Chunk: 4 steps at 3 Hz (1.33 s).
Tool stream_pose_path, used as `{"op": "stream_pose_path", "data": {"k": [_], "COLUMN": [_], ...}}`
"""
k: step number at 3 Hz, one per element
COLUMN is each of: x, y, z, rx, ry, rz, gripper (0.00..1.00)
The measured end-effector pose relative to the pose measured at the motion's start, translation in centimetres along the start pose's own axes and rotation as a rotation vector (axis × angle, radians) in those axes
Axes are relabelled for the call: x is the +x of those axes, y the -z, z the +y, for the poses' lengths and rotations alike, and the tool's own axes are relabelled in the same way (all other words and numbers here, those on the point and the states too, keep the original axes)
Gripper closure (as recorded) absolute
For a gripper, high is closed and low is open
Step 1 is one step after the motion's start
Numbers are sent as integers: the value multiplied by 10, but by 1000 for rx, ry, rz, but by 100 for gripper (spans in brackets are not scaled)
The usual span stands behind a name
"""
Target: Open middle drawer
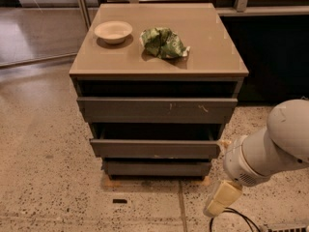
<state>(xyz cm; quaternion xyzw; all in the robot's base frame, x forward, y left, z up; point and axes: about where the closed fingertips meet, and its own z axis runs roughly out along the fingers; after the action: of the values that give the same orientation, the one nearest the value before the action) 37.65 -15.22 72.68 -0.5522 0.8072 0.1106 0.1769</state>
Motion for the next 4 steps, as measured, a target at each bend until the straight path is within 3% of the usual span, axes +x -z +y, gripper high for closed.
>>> {"op": "stream_pose_path", "data": {"k": [1,2,3,4], "x": [0,1,-11,-44], "y": [0,-33,-102,-160], "z": [0,1,-4,-27], "rx": [0,-3,-19,20], "ry": [0,9,31,63], "rz": [0,-15,-62,-136], "gripper": [0,0,0,0]}}
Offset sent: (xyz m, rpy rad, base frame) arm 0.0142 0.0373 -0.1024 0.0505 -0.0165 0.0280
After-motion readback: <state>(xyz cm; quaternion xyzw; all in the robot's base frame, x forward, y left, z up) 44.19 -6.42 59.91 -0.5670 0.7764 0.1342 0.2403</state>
